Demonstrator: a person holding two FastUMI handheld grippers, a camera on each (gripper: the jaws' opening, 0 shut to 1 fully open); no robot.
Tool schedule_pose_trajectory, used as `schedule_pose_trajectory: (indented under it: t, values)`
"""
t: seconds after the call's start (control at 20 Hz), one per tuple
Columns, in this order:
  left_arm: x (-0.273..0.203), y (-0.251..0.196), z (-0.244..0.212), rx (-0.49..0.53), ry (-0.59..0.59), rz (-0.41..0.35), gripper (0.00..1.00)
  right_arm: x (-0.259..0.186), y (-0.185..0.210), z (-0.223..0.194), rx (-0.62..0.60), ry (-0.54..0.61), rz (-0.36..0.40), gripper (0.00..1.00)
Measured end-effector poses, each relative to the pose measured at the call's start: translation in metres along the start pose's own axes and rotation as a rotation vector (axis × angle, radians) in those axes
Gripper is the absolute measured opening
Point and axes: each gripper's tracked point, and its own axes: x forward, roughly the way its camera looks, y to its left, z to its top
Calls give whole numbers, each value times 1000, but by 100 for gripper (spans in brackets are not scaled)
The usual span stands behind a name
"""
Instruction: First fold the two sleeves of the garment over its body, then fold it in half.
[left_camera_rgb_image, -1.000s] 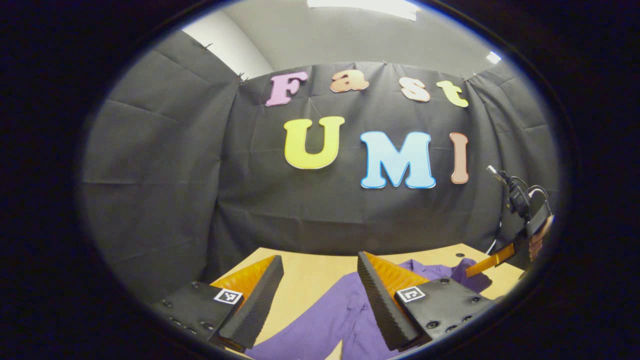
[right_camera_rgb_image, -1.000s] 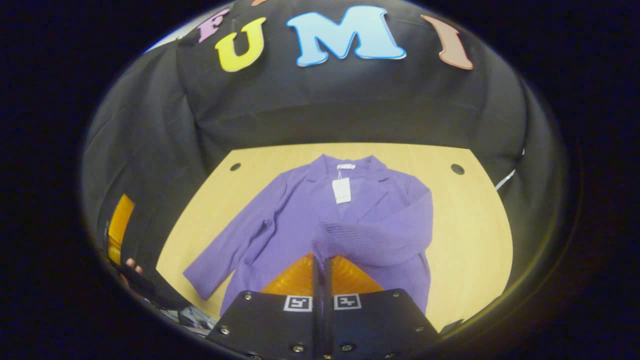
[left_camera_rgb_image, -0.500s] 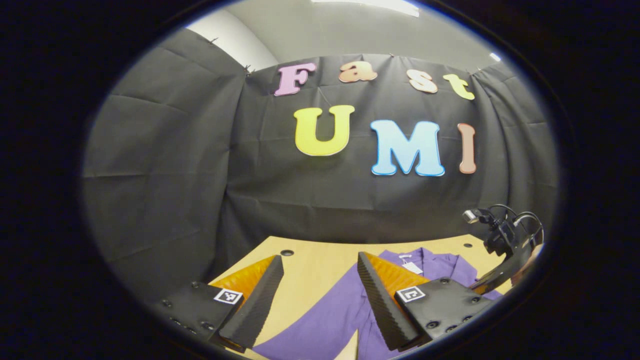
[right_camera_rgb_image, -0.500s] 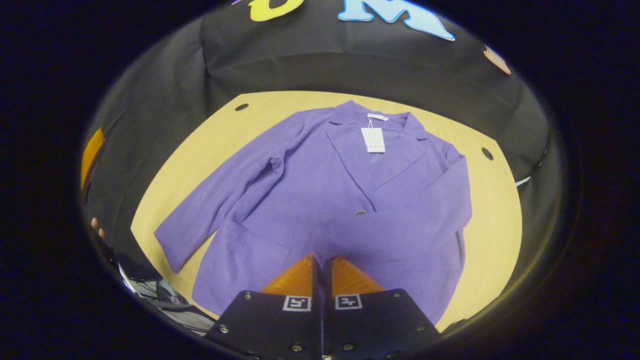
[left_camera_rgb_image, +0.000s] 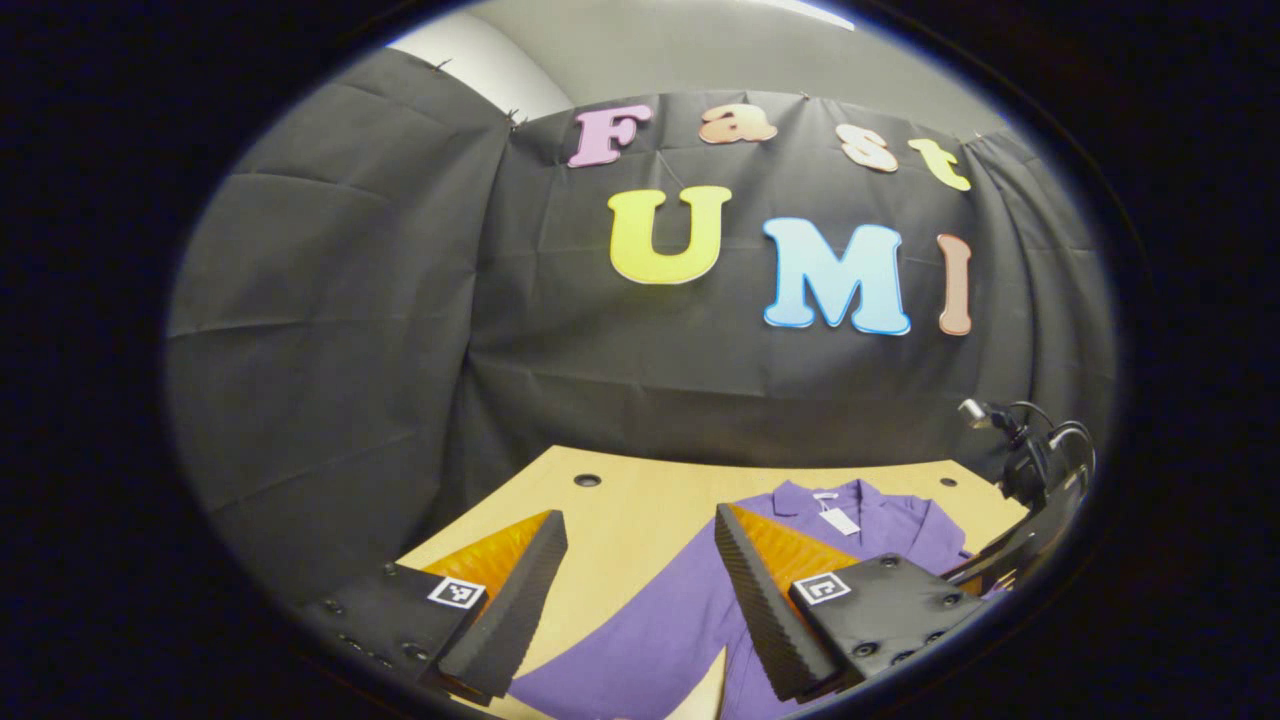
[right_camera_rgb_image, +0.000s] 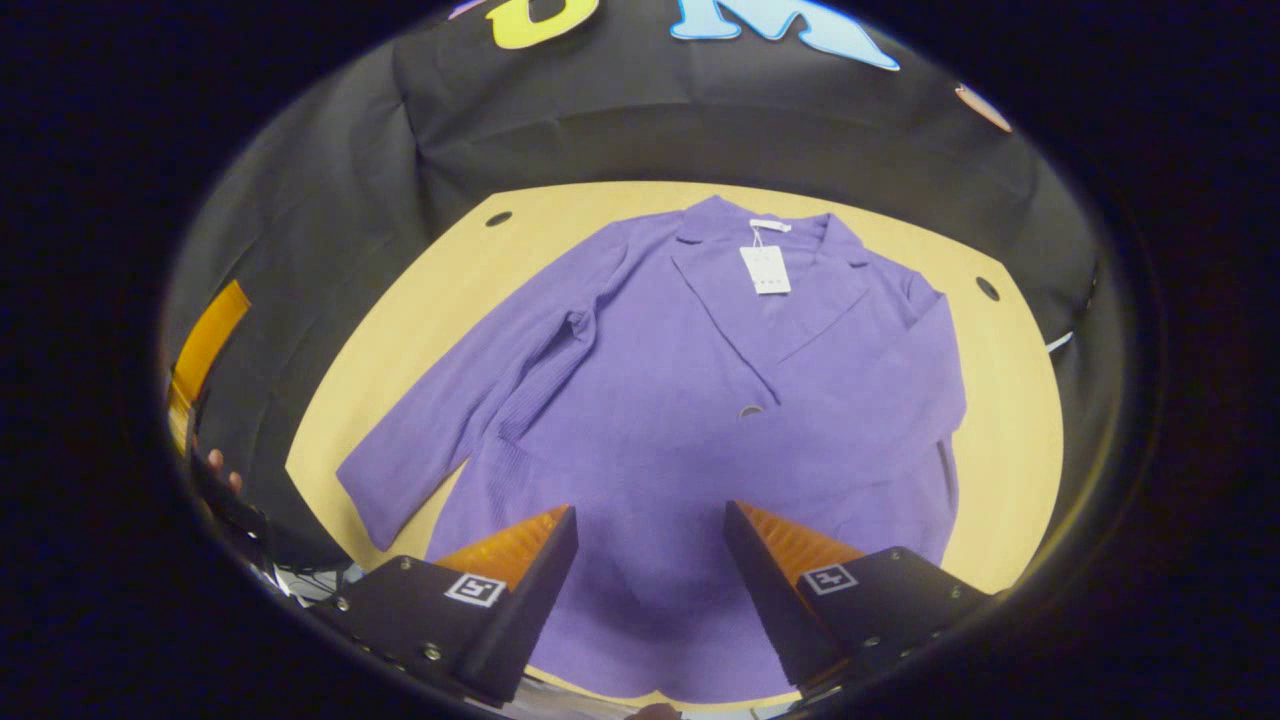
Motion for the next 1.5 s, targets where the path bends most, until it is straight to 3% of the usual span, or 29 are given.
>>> schedule_pose_trajectory:
  t: [0.35,0.7,0.9,1.05,1.15,1.3,1.5]
  values:
    - [11,17,-50,-50,138,138,95,-32,-5,36,29,-146,24,92]
    - [7,46,-127,-221,379,357,96,-57,-17,55,-19,-266,41,92]
    - [-7,60,-167,-309,507,459,95,-62,-30,55,-42,-271,20,92]
    - [-17,74,-184,-318,541,529,94,-64,-33,50,-61,-252,33,92]
    - [-21,80,-192,-331,560,572,99,-66,-37,50,-73,-256,29,91]
    - [-33,93,-210,-378,609,644,94,-68,-41,50,-74,-258,29,92]
    - [-39,104,-235,-448,673,692,95,-68,-42,50,-70,-247,46,92]
